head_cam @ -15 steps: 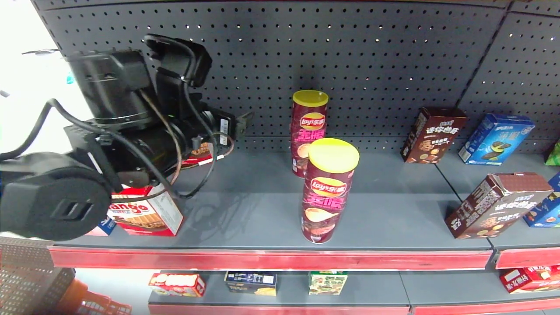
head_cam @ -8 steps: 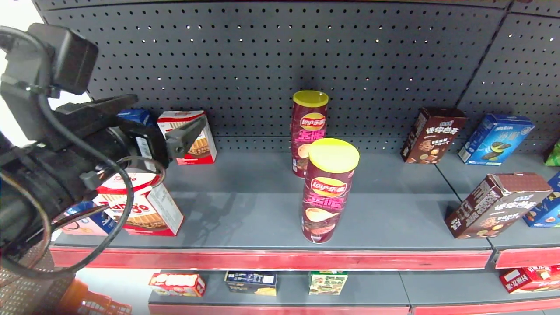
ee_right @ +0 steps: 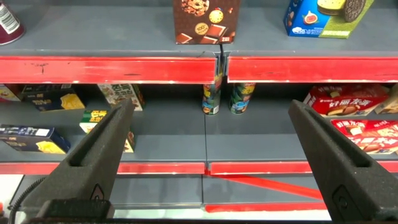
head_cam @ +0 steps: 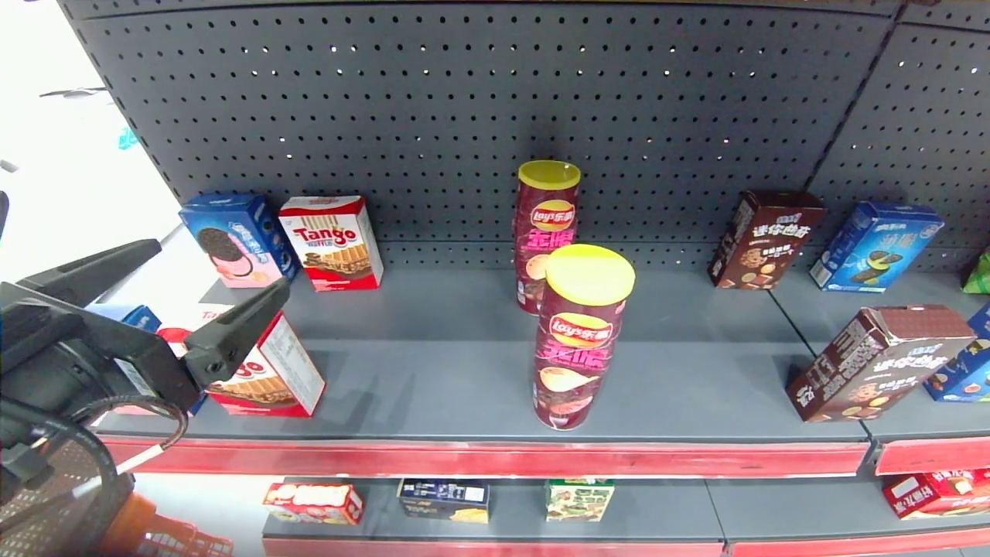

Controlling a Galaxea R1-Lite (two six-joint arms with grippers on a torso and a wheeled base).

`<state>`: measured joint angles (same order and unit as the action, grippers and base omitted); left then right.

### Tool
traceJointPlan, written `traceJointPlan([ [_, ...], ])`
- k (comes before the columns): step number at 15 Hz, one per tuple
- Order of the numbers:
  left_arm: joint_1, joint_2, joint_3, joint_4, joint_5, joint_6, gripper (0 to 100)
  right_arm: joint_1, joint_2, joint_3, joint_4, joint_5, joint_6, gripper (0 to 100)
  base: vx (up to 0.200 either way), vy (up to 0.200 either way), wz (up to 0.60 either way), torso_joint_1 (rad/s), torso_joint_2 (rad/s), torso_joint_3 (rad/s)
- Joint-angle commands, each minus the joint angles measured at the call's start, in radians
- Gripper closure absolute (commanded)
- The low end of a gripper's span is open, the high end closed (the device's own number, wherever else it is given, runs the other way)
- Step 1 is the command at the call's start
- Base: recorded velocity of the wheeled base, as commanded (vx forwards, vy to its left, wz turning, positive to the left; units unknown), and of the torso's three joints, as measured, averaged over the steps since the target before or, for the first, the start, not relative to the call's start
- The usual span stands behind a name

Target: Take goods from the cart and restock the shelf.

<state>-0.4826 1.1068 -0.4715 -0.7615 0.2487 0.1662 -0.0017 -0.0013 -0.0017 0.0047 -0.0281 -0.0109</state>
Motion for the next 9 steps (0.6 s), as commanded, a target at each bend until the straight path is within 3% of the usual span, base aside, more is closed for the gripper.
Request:
traceJointPlan([
  [1, 0.033, -0.013, 0.01, -0.002, 0.0, 0.003, 0, 0.0, 0.001, 0.0, 0.0, 0.0, -0.001, 0, 0.0, 0.0, 0.0, 0.0, 0.0, 0.0],
  [2, 0.033, -0.015, 0.011, -0.002, 0.0, 0.001, 0, 0.002, 0.001, -0.001, -0.002, 0.008, -0.004, 0, 0.0, 0.0, 0.0, 0.0, 0.0, 0.0],
  [3, 0.033, -0.012, 0.008, -0.002, 0.0, 0.001, 0, 0.002, 0.033, -0.086, -0.005, 0.025, 0.0, 0, 0.0, 0.0, 0.0, 0.0, 0.0, 0.0],
  [4, 0.033, -0.012, 0.005, -0.002, -0.002, 0.001, 0, 0.002, 0.294, -0.366, 0.017, 0.016, 0.04, 0, 0.0, 0.0, 0.0, 0.0, 0.0, 0.0],
  [5, 0.033, -0.01, 0.01, -0.002, -0.003, 0.001, 0, 0.023, 0.422, -0.452, 0.035, 0.031, 0.088, 0, 0.0, 0.0, 0.0, 0.0, 0.0, 0.0],
  [9, 0.033, -0.01, 0.019, -0.004, -0.006, -0.001, 0, 0.1, 0.684, -0.57, 0.026, 0.102, -0.046, 0, 0.0, 0.0, 0.0, 0.0, 0.0, 0.0],
])
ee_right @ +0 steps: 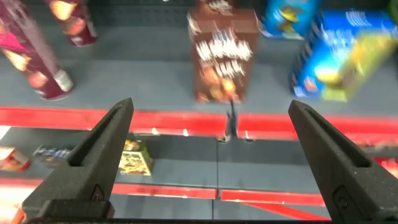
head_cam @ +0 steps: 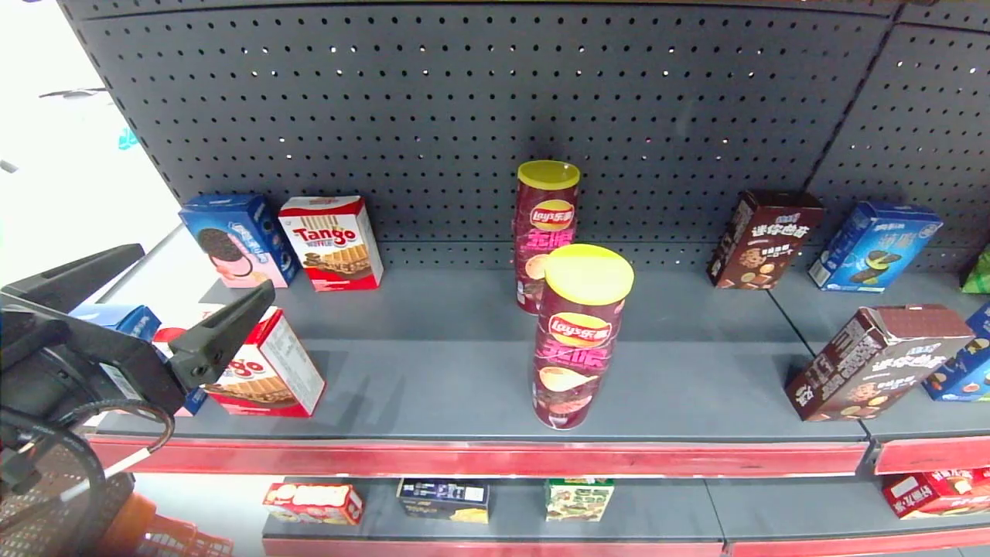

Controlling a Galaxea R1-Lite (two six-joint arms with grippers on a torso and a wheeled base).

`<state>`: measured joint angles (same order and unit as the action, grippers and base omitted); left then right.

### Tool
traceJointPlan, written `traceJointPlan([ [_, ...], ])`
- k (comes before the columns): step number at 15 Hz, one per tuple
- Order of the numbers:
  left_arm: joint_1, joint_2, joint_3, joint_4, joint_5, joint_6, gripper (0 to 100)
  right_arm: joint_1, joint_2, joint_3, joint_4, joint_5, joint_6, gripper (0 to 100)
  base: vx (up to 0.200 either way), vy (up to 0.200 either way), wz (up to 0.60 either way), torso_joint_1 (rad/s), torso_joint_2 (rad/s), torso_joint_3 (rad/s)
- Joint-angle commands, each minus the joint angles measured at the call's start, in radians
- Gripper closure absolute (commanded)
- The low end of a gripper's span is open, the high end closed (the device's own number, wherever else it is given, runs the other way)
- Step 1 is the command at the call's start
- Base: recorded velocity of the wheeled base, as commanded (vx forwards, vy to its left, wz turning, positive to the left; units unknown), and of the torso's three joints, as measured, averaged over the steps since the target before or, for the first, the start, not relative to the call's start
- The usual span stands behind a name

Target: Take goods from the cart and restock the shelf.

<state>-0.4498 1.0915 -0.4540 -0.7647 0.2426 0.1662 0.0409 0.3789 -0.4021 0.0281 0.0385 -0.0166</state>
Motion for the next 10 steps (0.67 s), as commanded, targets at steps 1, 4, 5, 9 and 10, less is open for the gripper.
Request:
traceJointPlan([
  [1, 0.0, 0.005, 0.009, -0.001, 0.003, -0.001, 0, 0.122, 0.408, -0.205, -0.002, 0.049, -0.065, 0, 0.0, 0.0, 0.0, 0.0, 0.0, 0.0],
  [4, 0.0, 0.002, 0.023, -0.001, 0.003, -0.005, 0, 0.341, 0.669, -0.334, -0.05, 0.044, -0.077, 0, 0.0, 0.0, 0.0, 0.0, 0.0, 0.0],
  [5, 0.0, 0.002, 0.028, -0.001, 0.003, -0.005, 0, 0.378, 0.73, -0.388, -0.053, 0.047, -0.077, 0, 0.0, 0.0, 0.0, 0.0, 0.0, 0.0],
  [9, 0.002, 0.002, 0.038, -0.001, 0.003, -0.004, 0, 0.464, 0.908, -0.557, -0.053, 0.049, -0.077, 0, 0.0, 0.0, 0.0, 0.0, 0.0, 0.0],
  [10, 0.002, 0.002, 0.04, -0.002, 0.003, -0.004, 0, 0.471, 0.926, -0.558, -0.054, 0.049, -0.077, 0, 0.0, 0.0, 0.0, 0.0, 0.0, 0.0],
])
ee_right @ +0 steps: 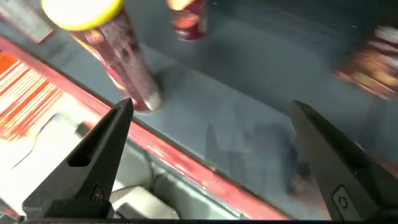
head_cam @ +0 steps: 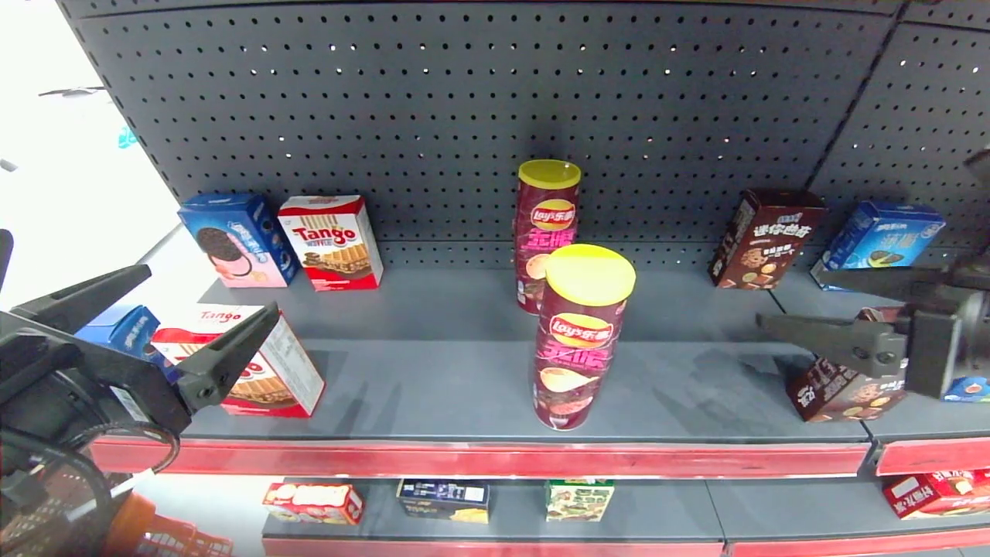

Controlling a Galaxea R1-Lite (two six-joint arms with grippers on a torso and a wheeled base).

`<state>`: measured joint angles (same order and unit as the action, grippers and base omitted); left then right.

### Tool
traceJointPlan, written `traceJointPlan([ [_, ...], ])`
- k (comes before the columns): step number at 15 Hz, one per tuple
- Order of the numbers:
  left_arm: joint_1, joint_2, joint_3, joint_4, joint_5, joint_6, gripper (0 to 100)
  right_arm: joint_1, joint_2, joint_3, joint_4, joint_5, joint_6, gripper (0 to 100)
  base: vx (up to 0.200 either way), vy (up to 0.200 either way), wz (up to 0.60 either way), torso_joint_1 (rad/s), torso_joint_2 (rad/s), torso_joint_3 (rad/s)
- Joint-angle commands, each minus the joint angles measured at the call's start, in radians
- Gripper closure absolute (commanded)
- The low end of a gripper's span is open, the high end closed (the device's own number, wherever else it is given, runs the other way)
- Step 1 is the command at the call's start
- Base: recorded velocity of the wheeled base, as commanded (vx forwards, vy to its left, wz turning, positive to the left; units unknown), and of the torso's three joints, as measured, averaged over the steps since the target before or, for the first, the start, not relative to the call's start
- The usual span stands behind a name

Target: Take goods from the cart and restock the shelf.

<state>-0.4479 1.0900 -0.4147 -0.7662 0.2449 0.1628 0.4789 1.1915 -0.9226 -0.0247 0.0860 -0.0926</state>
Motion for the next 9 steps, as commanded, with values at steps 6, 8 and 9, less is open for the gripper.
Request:
traceJointPlan([
  [6, 0.0, 0.002, 0.001, 0.001, 0.001, 0.004, 0, 0.081, 0.166, -0.006, 0.0, -0.009, -0.001, 0, 0.0, 0.0, 0.0, 0.0, 0.0, 0.0],
  [8, -0.002, 0.004, -0.004, 0.001, -0.003, 0.004, 0, 0.081, 0.192, 0.007, 0.0, -0.014, -0.001, 0, 0.0, 0.0, 0.0, 0.0, 0.0, 0.0],
  [9, -0.002, 0.004, -0.004, -0.001, -0.003, 0.004, 0, 0.081, 0.203, 0.007, -0.001, -0.017, -0.001, 0, 0.0, 0.0, 0.0, 0.0, 0.0, 0.0],
])
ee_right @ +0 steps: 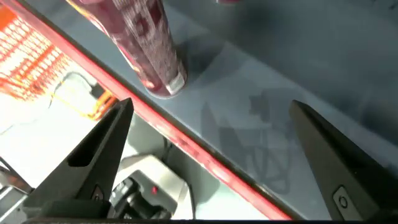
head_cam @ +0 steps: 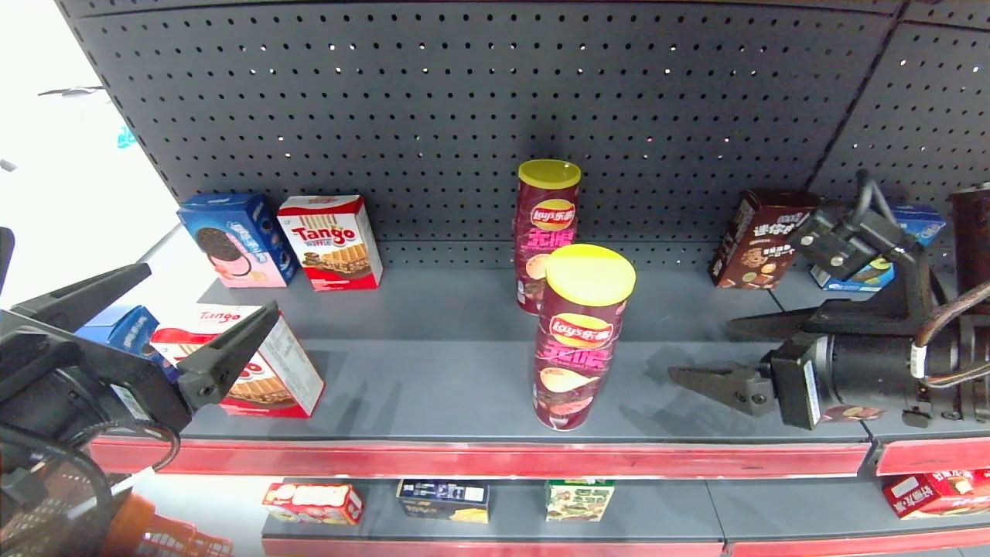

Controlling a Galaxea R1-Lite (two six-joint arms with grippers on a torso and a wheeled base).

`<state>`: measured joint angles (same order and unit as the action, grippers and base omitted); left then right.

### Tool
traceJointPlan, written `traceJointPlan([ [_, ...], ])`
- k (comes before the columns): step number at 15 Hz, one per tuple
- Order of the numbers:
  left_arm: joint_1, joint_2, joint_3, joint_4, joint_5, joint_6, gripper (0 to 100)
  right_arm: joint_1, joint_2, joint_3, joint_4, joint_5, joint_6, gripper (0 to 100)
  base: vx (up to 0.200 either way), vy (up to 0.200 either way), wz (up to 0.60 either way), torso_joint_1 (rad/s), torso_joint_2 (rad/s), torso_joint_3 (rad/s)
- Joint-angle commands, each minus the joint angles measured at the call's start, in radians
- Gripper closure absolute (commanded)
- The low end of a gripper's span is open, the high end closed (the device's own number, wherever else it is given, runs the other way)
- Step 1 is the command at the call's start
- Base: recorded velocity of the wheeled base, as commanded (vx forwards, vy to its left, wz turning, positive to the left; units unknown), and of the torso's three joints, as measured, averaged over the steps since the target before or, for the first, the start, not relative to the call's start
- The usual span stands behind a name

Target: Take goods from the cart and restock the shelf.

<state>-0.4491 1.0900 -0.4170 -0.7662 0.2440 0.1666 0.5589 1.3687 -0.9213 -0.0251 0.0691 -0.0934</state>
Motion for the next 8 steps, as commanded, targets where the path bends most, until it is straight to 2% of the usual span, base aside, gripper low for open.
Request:
traceJointPlan([
  [1, 0.0, 0.004, 0.0, -0.001, 0.001, 0.001, 0, 0.001, 0.043, 0.004, -0.001, -0.003, 0.0, 0, 0.0, 0.0, 0.0, 0.0, 0.0, 0.0],
  [8, 0.0, -0.012, 0.012, -0.001, -0.002, -0.002, 0, 0.001, 0.197, -0.073, -0.003, -0.005, -0.002, 0, 0.0, 0.0, 0.0, 0.0, 0.0, 0.0],
])
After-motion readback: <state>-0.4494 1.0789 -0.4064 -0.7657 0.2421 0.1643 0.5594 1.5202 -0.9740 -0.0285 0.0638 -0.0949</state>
